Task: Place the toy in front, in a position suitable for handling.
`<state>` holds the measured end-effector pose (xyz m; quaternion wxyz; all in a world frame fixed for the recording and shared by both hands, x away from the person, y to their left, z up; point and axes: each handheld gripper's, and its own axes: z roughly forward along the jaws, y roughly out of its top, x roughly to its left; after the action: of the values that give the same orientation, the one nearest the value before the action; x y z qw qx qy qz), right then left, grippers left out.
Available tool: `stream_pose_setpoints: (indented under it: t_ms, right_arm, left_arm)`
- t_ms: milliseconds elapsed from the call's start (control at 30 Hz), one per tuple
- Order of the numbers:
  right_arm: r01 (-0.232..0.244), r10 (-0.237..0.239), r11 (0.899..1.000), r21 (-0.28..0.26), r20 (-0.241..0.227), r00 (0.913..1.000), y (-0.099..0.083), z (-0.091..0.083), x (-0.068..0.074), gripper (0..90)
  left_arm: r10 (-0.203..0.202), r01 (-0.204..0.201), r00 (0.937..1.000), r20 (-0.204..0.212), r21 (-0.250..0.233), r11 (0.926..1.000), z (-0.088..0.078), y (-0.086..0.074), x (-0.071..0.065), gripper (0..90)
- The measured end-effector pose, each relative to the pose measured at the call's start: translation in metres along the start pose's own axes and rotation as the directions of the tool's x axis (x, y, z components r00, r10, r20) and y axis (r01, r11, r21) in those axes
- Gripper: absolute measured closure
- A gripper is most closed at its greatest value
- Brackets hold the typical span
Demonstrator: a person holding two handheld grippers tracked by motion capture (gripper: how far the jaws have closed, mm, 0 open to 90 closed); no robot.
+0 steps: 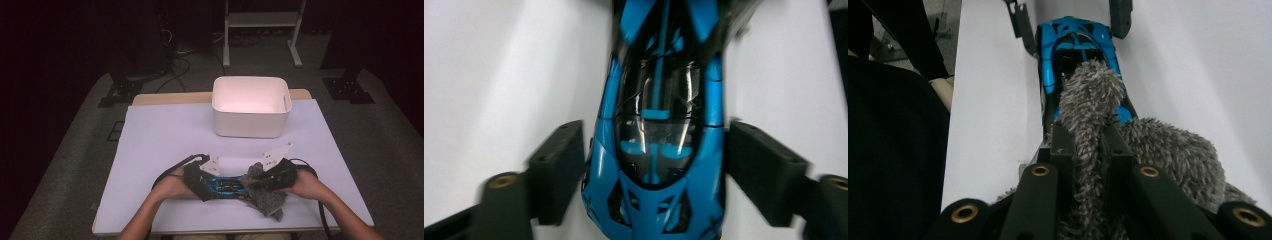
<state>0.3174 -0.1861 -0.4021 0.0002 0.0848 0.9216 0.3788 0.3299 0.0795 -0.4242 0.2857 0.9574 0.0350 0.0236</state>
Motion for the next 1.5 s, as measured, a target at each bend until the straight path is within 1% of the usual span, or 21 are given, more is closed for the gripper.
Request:
stream_pose_setpoints:
  t_ms: [33,100,167,200,233,300,333,367,467,667,767,867,967,1067,1200,1300,1367,1400,1500]
  right_arm:
    - [-0.007,0.007,1.0,-0.005,0.002,1.0,-0.001,-0.001,0.0,79.4]
    - [-0.014,0.014,1.0,-0.016,0.007,0.9999,-0.004,-0.004,0.0,79.3]
    - [-0.025,0.025,0.999,-0.026,0.009,0.9997,-0.007,-0.008,-0.001,79.4]
    - [-0.026,0.026,0.999,-0.029,0.012,0.9996,-0.007,-0.01,-0.001,79.4]
    - [-0.023,0.024,0.999,-0.031,0.021,0.9995,-0.008,-0.013,-0.001,79.4]
    - [-0.026,0.027,0.999,-0.043,0.031,0.9991,-0.009,-0.018,-0.002,79.4]
    - [-0.033,0.035,0.998,-0.055,0.037,0.9987,-0.009,-0.022,-0.002,79.5]
    - [-0.034,0.038,0.997,-0.07,0.046,0.9982,-0.01,-0.028,-0.003,79.5]
    - [-0.046,0.052,0.994,-0.104,0.063,0.9966,-0.012,-0.041,-0.004,79.7]
    - [-0.07,0.086,0.989,-0.129,0.122,0.9887,-0.022,-0.072,-0.004,79.9]
    - [-0.077,0.095,0.991,-0.111,0.163,0.9821,-0.027,-0.087,-0.003,79.9]
    - [-0.083,0.102,0.991,-0.106,0.186,0.9772,-0.03,-0.1,-0.003,79.9]
    - [-0.086,0.102,0.993,-0.084,0.21,0.9724,-0.033,-0.112,-0.003,80.0]
    - [-0.096,0.112,0.992,-0.078,0.233,0.9661,-0.037,-0.122,-0.002,80.0]
    - [-0.116,0.136,0.989,-0.091,0.256,0.9572,-0.045,-0.136,0.0,80.0]
    - [-0.127,0.152,0.986,-0.106,0.28,0.948,-0.05,-0.15,0.001,80.0]
    - [-0.132,0.16,0.985,-0.11,0.303,0.9395,-0.053,-0.16,0.003,80.0]
    - [-0.136,0.165,0.984,-0.112,0.309,0.9366,-0.056,-0.166,0.004,80.1]
    - [-0.151,0.168,0.986,-0.077,0.337,0.9264,-0.063,-0.175,0.006,80.0]
  left_arm:
    - [0.017,-0.017,0.9999,0.004,0.003,0.9999,0.004,-0.001,-0.001,22.6]
    - [0.011,-0.011,0.9999,0.008,-0.004,0.9999,0.007,-0.002,0.0,21.6]
    - [0.016,-0.016,0.9998,0.013,-0.008,0.9998,0.009,-0.002,0.002,19.1]
    - [0.025,-0.025,0.9995,0.017,-0.007,0.9997,0.01,-0.002,0.003,18.8]
    - [0.02,-0.02,0.9996,0.019,-0.015,0.9997,0.012,-0.002,0.004,18.0]
    - [0.022,-0.022,0.9992,0.033,-0.009,0.9997,0.014,-0.002,0.005,18.5]
    - [0.02,-0.019,0.9984,0.054,-0.01,0.9998,0.014,-0.003,0.005,20.5]
    - [0.027,-0.027,0.9983,0.051,-0.01,0.9996,0.014,-0.003,0.004,23.5]
    - [0.043,-0.042,0.9982,0.042,-0.009,0.9991,0.013,-0.003,0.003,23.8]
    - [0.048,-0.048,0.9978,0.045,-0.005,0.9988,0.014,-0.002,0.004,23.9]
    - [0.056,-0.056,0.9973,0.047,0.008,0.9984,0.013,0.0,0.005,24.0]
    - [0.054,-0.055,0.9974,0.048,0.012,0.9984,0.014,0.001,0.005,23.9]
    - [0.05,-0.05,0.9977,0.047,0.006,0.9987,0.015,0.003,0.005,23.9]
    - [0.054,-0.055,0.9973,0.049,0.012,0.9984,0.016,0.004,0.006,23.9]
    - [0.049,-0.05,0.9976,0.049,0.015,0.9986,0.016,0.003,0.006,23.9]
    - [0.048,-0.048,0.9977,0.048,0.011,0.9988,0.015,0.003,0.006,23.9]
    - [0.048,-0.048,0.9977,0.048,0.007,0.9988,0.016,0.004,0.007,23.9]
    - [0.047,-0.047,0.9977,0.049,0.006,0.9989,0.016,0.004,0.006,23.9]
    - [0.052,-0.052,0.9974,0.05,0.005,0.9986,0.018,0.006,0.006,23.9]
